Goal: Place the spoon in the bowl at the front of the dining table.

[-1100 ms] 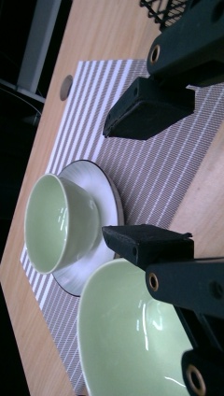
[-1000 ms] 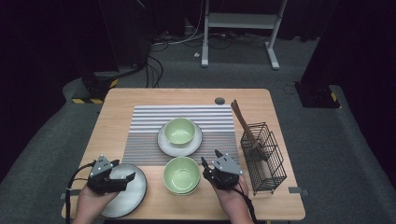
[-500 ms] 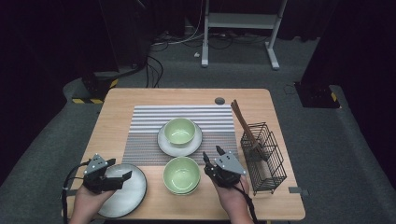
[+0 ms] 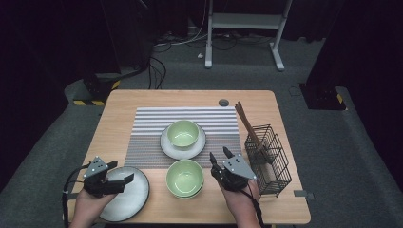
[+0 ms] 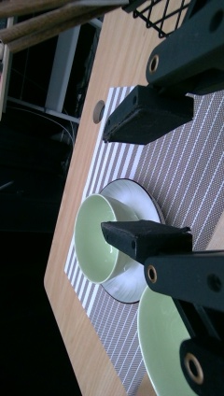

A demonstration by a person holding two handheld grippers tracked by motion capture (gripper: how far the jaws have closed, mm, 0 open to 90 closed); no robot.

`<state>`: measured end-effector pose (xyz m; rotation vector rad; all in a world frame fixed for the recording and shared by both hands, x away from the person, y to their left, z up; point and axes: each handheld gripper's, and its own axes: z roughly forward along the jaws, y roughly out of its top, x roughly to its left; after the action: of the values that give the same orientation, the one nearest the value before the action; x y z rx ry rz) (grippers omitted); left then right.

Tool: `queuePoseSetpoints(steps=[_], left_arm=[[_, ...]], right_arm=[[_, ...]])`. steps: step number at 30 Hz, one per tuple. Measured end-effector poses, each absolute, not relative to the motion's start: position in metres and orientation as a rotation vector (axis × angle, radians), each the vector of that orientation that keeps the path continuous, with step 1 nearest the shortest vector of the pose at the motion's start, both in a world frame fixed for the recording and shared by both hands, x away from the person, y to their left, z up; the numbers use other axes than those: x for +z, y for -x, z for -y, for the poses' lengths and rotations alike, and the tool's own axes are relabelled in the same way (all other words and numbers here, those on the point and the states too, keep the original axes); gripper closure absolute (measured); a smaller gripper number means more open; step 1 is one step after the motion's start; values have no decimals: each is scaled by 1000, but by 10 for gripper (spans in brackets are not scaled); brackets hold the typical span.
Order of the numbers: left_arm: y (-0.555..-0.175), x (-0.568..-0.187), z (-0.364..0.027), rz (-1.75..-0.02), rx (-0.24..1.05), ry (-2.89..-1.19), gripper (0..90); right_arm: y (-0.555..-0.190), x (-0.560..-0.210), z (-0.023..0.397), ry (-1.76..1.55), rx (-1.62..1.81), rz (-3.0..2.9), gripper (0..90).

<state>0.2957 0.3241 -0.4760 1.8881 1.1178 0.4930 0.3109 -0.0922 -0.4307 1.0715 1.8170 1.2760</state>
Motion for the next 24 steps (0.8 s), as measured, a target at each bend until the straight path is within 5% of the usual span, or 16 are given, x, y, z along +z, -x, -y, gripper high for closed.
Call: queuePoseSetpoints(steps=[24], left_arm=[[-296,-476,-326,-1106,494,-1895,124]], right_arm=[[-297,-394,108,-1069,1292,-1738,516]])
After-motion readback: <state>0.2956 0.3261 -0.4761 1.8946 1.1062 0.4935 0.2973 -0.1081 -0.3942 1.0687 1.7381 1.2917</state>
